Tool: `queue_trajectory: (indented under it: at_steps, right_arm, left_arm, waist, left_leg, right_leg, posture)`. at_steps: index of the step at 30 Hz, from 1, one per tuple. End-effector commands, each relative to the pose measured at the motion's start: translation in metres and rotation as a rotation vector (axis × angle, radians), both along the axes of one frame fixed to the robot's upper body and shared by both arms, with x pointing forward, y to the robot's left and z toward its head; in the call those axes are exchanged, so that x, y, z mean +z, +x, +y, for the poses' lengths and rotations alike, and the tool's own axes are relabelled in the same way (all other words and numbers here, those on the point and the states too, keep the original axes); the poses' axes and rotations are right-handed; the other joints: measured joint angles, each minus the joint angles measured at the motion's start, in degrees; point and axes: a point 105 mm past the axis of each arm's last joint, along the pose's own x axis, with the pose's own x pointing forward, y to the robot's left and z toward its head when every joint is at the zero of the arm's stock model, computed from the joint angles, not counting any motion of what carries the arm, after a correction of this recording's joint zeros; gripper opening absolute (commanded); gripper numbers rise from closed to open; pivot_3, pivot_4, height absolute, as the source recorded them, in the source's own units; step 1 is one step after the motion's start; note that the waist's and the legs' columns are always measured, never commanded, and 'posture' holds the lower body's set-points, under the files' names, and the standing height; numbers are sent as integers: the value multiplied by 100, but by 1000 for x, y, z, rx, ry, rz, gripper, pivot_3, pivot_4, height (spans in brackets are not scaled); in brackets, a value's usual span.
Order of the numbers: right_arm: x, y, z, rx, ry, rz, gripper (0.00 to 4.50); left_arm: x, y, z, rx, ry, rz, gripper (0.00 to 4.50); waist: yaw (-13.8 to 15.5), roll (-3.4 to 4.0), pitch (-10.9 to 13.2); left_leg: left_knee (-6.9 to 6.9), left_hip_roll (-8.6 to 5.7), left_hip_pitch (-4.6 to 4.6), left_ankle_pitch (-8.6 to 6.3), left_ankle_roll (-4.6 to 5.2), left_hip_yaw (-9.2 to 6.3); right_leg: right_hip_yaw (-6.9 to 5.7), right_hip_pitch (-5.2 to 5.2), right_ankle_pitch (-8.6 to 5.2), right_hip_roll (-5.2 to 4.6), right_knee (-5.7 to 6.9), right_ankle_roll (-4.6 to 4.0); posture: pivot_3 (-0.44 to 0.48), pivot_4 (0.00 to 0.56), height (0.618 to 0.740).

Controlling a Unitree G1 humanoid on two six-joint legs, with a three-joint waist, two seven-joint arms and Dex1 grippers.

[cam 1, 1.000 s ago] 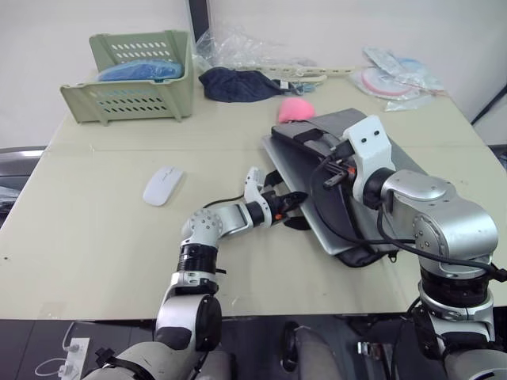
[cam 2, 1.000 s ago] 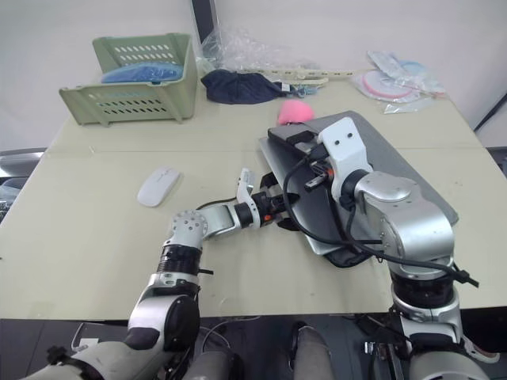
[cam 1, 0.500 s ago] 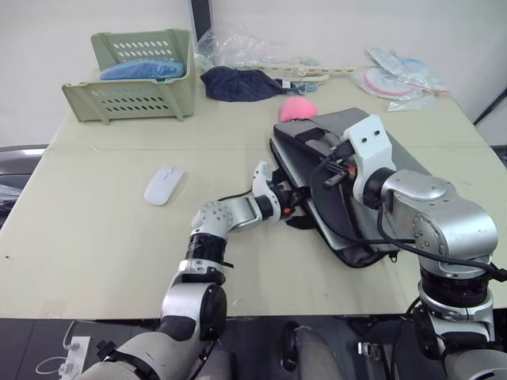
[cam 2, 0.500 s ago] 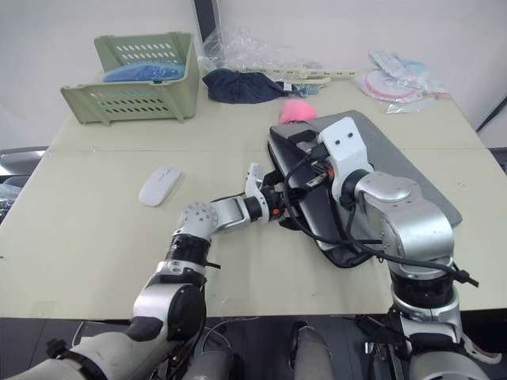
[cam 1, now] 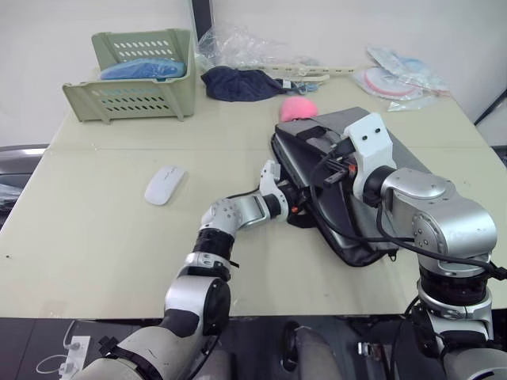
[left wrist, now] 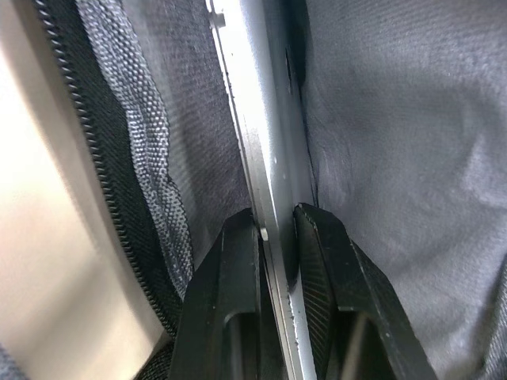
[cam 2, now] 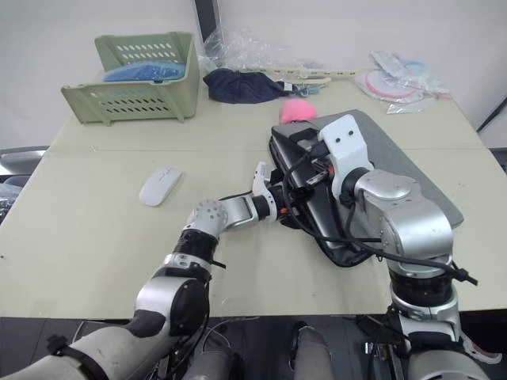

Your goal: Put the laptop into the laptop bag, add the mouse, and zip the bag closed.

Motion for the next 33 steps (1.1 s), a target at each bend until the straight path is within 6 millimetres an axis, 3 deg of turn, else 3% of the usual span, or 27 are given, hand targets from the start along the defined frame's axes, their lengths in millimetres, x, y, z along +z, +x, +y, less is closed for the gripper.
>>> queue_trajectory:
  at_steps: [1, 13, 21, 23, 24, 25, 30, 33]
  right_arm:
    - [23, -6, 16, 68, 12, -96, 0]
    - [25, -7, 19, 73, 18, -99, 0]
    - [23, -6, 18, 72, 19, -94, 0]
    - [23, -6, 18, 71, 20, -94, 0]
    - [22, -5, 17, 69, 20, -93, 0]
    - [21, -5, 17, 67, 20, -90, 0]
    - [18, -6, 16, 63, 19, -83, 0]
    - [16, -6, 14, 57, 19, -79, 0]
  left_arm:
    - [18, -28, -63, -149, -42, -29, 168]
    - [15, -38, -83, -218, -31, -49, 168]
    - [18, -33, -77, -199, -54, -43, 168]
    - [18, -31, -75, -189, -58, -43, 1171]
    - [17, -29, -74, -177, -64, -36, 1326]
    - [16, -28, -72, -173, -49, -40, 1980]
    - [6, -25, -63, -173, 67, -98, 4137]
    - [-2, -19, -46, -164, 179, -172, 4137]
  waist:
    - [4, 0, 0]
    - [7, 0, 0]
    - [8, 0, 0]
    - [5, 0, 0]
    - [-1, 0, 0]
    - [-8, 0, 0]
    - [-9, 0, 0]
    - [-17, 1, 0]
  left_leg:
    - [0, 0, 0, 0, 0, 0]
    - [-1, -2, -1, 0, 4, 0]
    - [-1, -3, -1, 0, 4, -1]
    - [-1, -2, -1, 0, 4, -1]
    - [-1, -2, -1, 0, 4, -1]
    - [-2, -2, -1, 0, 4, 0]
    - [-1, -2, 1, 0, 5, 0]
    - [-1, -2, 4, 0, 5, 1]
  right_leg:
    - [0, 0, 0, 0, 0, 0]
    - [-2, 0, 0, -2, 0, 0]
    - [-2, 0, 0, -2, 0, 0]
    - [-2, 0, 0, -3, 0, 0]
    - [-2, -1, 0, -2, 0, 0]
    - [-2, -1, 0, -2, 0, 0]
    - [0, 1, 1, -2, 0, 2]
    - [1, 3, 2, -2, 1, 3]
  posture:
    - [0, 150, 740]
    - [0, 150, 740]
    - [0, 150, 740]
    - [0, 150, 740]
    - [0, 150, 740]
    - [0, 150, 740]
    - [0, 150, 740]
    - [0, 150, 740]
